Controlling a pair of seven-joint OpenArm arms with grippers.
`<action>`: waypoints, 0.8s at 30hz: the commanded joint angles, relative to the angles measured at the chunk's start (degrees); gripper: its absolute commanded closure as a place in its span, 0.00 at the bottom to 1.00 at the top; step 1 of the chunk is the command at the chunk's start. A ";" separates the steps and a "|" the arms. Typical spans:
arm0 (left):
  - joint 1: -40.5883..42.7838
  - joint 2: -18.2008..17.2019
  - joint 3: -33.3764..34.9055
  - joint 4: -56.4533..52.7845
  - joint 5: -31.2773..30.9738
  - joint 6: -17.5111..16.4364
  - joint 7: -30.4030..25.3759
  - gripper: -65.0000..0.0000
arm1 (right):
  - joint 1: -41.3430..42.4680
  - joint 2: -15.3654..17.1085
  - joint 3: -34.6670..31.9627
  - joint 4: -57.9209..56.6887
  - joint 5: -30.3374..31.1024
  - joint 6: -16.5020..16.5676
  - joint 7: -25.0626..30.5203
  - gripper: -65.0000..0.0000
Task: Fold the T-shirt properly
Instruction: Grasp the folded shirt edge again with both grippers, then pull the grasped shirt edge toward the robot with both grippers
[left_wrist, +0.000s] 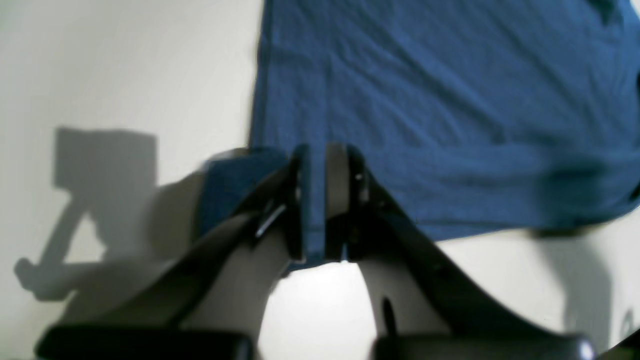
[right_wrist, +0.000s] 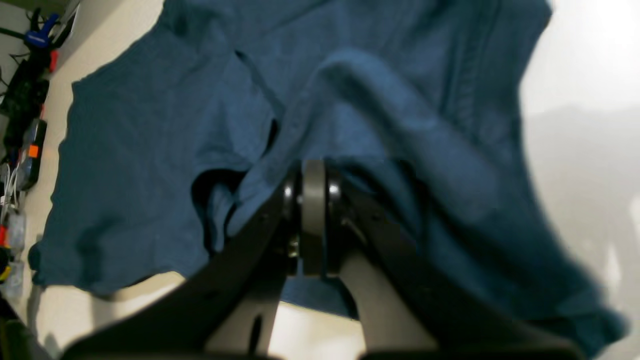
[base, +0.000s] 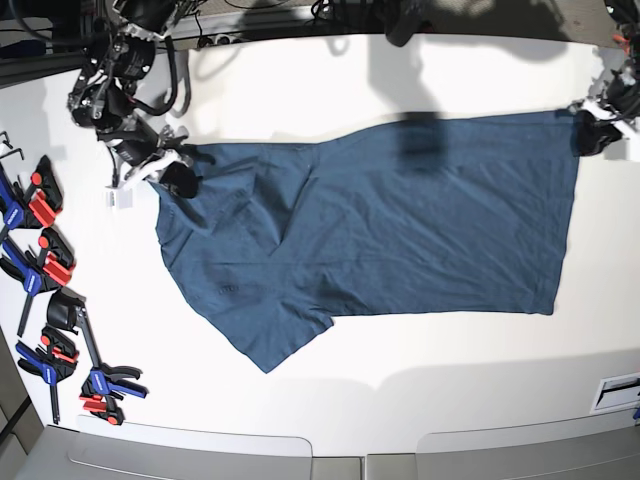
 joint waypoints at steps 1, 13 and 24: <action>-0.07 -0.96 1.05 0.79 0.07 -0.63 -1.70 0.95 | 0.74 1.40 0.15 1.11 1.11 0.69 1.46 1.00; -1.14 -0.96 15.17 -0.35 21.09 13.40 -10.25 0.95 | 0.72 4.00 -2.19 0.50 -14.03 0.20 10.56 1.00; -2.05 -1.31 15.63 -9.57 21.66 14.23 -8.02 0.95 | 0.00 4.00 -10.69 -1.22 -19.63 -2.49 11.85 1.00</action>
